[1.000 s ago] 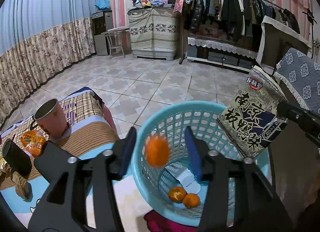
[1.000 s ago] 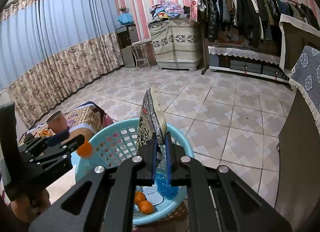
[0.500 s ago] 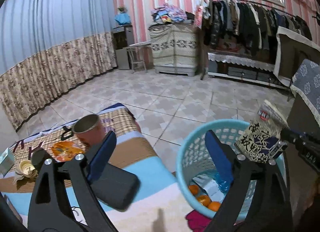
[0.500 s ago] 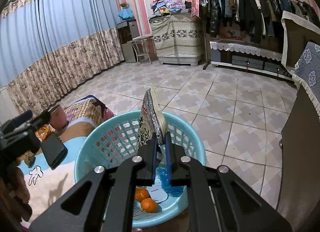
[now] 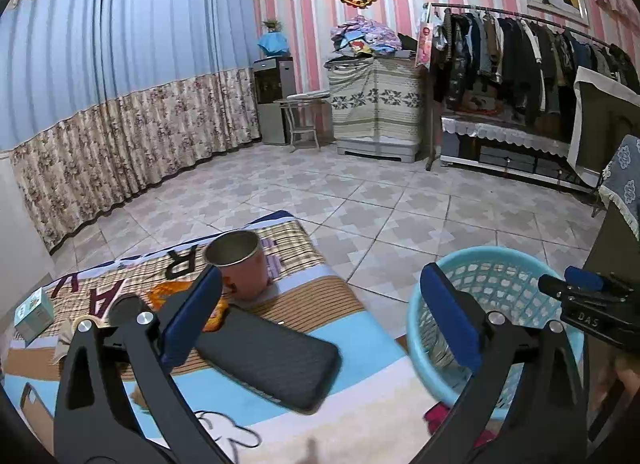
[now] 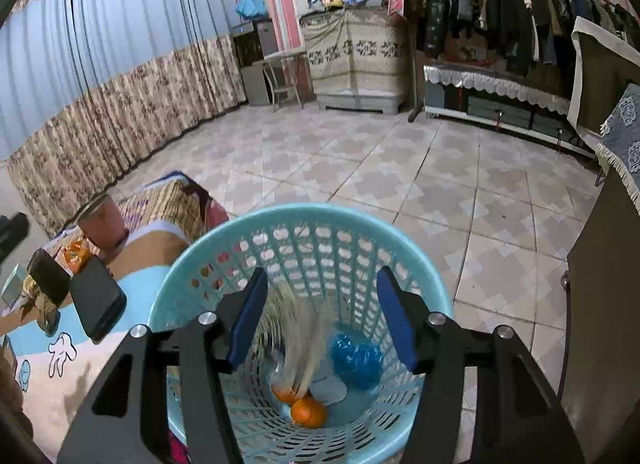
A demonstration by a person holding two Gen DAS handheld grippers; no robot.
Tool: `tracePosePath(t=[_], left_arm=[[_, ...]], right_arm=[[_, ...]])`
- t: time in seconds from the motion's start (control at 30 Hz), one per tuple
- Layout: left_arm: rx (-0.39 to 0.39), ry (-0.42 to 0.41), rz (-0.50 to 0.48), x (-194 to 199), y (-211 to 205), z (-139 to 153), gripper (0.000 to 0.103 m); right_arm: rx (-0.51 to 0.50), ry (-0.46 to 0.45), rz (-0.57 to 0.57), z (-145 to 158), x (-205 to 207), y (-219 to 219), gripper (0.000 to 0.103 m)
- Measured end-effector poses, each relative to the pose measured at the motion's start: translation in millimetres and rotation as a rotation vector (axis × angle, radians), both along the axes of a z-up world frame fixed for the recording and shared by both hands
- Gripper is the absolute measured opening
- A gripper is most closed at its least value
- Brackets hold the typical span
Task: Collect trash
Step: 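Move both tools back over the bed toward the crumpled brown paper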
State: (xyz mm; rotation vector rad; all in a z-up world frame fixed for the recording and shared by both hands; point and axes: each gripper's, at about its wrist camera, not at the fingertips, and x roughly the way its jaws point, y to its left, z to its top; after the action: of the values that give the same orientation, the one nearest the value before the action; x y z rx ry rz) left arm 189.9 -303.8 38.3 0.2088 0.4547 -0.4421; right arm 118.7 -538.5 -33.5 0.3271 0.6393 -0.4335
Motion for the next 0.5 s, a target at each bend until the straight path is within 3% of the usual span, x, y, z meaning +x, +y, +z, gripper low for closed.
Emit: tracePosePath(t=[0.2, 0.33, 0.5], left_arm=[[0.004, -0.004, 0.036, 1, 41, 0, 0.097], [0.025, -0.001, 0.087, 6, 82, -4, 0.098], [0.015, 0.027, 0.168, 20, 143, -10, 0.098]], right_arm=[[-0.013, -0.017, -0.008, -2, 4, 22, 0.084], [-0.016, -0.025, 0.009, -1, 10, 44, 0.085], [-0.058, -0.037, 0.037, 5, 26, 87, 0.093]])
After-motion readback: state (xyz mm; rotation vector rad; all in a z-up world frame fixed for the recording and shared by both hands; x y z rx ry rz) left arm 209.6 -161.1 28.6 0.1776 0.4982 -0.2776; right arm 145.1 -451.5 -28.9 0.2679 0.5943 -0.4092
